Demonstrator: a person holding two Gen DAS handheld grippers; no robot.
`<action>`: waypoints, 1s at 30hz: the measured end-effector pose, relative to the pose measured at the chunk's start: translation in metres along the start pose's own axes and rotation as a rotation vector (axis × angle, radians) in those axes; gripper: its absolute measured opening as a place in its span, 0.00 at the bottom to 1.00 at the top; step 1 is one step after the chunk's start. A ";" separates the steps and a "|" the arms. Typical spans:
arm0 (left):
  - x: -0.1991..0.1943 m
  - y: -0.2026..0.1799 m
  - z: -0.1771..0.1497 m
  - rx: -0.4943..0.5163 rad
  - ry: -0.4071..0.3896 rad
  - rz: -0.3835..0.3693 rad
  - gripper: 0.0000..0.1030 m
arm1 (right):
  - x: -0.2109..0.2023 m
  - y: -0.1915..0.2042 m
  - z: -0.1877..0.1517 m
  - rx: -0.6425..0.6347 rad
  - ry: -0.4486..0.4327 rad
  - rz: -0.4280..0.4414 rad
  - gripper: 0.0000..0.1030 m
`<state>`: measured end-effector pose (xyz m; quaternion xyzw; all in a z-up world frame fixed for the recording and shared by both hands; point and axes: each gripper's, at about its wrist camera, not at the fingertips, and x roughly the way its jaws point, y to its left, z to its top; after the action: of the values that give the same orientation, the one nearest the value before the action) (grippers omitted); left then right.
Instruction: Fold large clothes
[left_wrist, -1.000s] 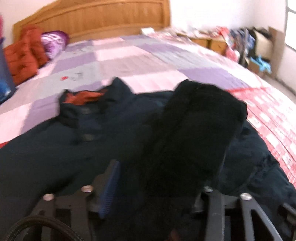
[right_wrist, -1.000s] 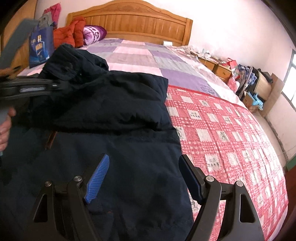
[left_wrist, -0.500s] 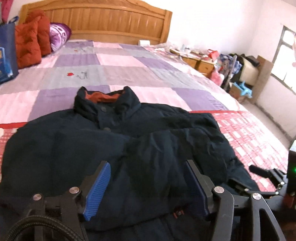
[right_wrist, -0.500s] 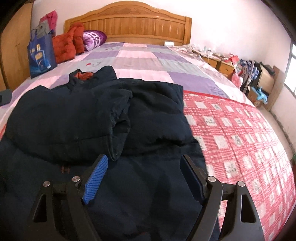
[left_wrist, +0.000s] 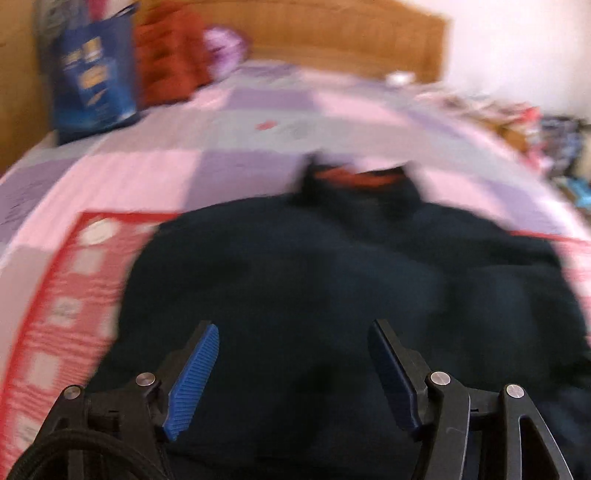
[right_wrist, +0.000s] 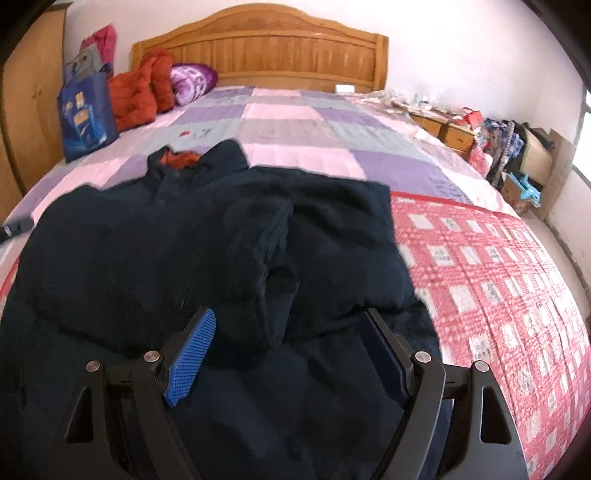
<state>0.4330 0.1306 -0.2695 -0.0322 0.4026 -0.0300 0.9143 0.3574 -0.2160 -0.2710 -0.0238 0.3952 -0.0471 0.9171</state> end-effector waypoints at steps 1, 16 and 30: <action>0.015 0.009 0.002 -0.011 0.023 0.034 0.69 | 0.002 -0.002 0.003 0.010 -0.004 -0.002 0.82; 0.082 0.067 0.004 -0.081 0.053 0.232 0.83 | 0.111 0.030 0.074 0.020 0.170 0.170 0.46; 0.048 0.090 0.016 -0.170 -0.031 0.154 0.79 | 0.132 0.033 0.123 -0.076 0.122 0.103 0.28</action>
<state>0.4800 0.2172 -0.3017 -0.0789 0.3910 0.0753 0.9139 0.5392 -0.1964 -0.2842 -0.0351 0.4526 0.0139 0.8909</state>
